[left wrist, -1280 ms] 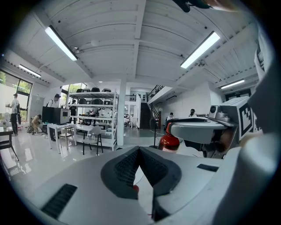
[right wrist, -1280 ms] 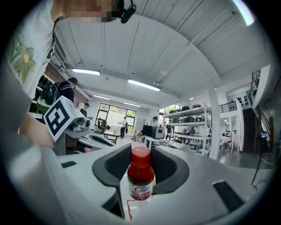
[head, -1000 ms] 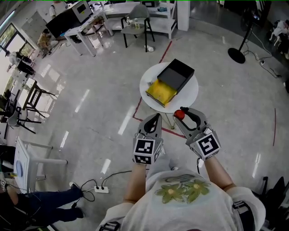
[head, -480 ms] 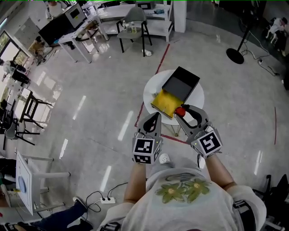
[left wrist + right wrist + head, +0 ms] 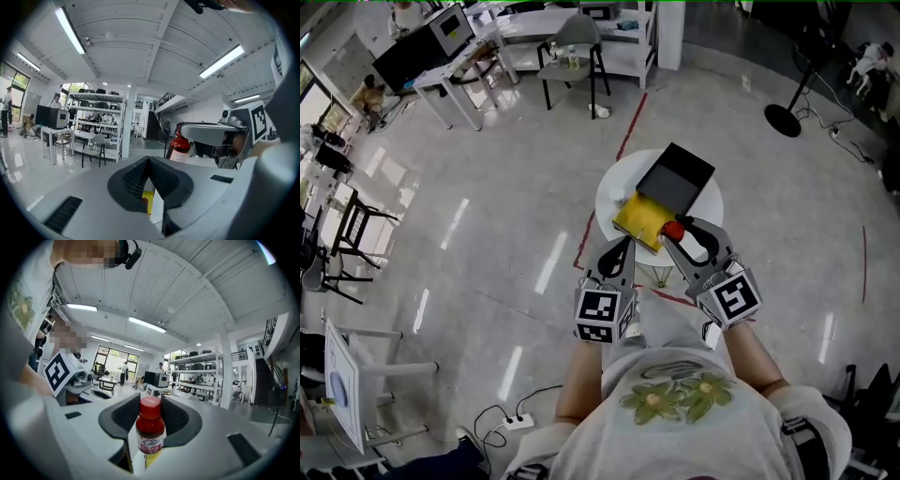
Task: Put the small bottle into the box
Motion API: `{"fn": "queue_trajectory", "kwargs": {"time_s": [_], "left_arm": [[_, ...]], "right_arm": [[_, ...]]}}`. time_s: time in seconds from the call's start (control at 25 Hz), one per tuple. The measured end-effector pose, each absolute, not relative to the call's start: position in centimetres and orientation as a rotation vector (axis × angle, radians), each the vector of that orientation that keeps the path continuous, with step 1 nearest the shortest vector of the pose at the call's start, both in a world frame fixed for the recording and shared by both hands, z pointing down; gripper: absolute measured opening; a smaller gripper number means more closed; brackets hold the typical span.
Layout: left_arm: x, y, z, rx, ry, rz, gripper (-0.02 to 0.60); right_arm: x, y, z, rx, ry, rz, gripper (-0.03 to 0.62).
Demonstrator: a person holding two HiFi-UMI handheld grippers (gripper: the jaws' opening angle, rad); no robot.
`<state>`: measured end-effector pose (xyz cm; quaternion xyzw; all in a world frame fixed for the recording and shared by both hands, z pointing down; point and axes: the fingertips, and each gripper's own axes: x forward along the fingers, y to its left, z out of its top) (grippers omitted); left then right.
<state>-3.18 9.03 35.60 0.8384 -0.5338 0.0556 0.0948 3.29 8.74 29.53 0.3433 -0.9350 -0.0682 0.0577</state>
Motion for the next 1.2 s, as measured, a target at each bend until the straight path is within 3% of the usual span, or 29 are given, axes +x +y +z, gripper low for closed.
{"fn": "queue_trajectory", "kwargs": {"time_s": [1.2], "left_arm": [[-5.9,-6.0,39.4,2.457,-1.491,0.293,0.000]], "right_arm": [[1.3,-7.2,32.8,1.080,-2.824,-0.089,0.146]]}}
